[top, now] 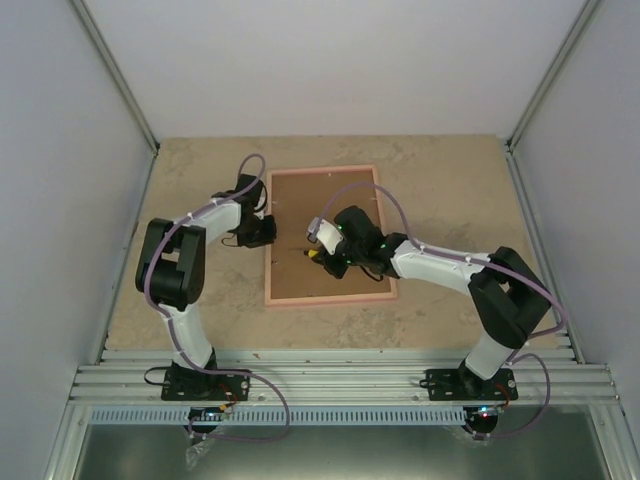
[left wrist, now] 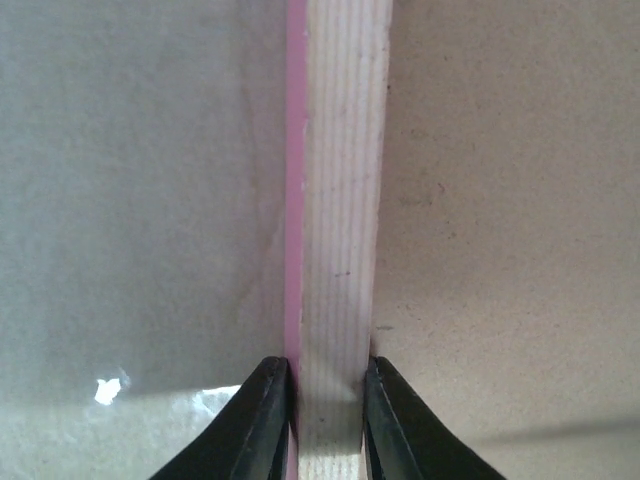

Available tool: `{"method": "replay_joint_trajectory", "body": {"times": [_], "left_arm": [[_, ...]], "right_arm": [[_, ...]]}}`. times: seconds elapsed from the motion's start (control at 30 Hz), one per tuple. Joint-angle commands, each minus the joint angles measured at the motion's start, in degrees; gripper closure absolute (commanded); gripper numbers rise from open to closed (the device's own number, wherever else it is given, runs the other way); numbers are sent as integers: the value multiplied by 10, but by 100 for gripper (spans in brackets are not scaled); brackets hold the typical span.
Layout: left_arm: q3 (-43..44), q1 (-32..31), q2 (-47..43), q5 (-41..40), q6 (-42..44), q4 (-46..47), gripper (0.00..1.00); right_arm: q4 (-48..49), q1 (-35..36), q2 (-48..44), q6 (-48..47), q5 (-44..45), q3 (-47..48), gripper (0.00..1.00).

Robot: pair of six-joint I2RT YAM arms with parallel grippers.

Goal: Take the photo out of the frame

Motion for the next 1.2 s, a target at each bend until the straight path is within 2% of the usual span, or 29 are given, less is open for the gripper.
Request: {"method": "replay_joint_trajectory", "body": {"times": [0.0,0.4,1.17], "left_arm": [[-20,-24,-17,21,0,-16,82],[-40,-38,-28,32,-8,1,88],[-41,-38,-34,40,-7,4,91]], "right_arm": [[-8,13,14,-13,-18,16,100],[-16,30,45,-12,-52,11,99],[5,31,98,6,-60,45,99]]}}
